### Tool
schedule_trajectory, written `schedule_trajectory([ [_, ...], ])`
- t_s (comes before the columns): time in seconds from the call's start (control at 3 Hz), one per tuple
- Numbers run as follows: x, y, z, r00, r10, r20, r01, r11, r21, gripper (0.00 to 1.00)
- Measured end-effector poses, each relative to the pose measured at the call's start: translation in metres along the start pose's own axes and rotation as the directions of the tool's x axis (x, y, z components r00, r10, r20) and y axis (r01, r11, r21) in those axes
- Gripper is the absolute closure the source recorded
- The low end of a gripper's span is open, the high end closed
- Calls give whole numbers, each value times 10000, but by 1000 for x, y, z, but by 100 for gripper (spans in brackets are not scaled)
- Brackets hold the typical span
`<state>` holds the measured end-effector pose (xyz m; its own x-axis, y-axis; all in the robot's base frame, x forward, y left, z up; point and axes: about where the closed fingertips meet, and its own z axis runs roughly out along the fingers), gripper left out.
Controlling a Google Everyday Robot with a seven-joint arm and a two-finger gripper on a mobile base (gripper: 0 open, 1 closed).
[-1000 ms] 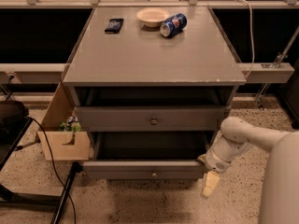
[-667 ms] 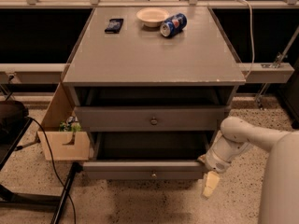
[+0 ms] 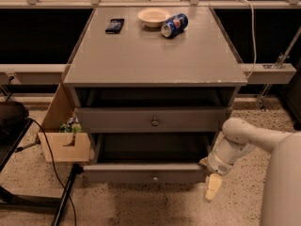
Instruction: Open middle drawer
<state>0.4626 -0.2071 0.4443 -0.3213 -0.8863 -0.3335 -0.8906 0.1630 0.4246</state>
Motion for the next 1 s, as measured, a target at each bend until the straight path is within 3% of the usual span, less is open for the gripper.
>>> schedule_trajectory([
  [0.67,2,12,-2,10000,63,40,-62,9997,-243,0],
  [1.0,-7,-1,-2,9995,-174,253,172,9998,81,0],
])
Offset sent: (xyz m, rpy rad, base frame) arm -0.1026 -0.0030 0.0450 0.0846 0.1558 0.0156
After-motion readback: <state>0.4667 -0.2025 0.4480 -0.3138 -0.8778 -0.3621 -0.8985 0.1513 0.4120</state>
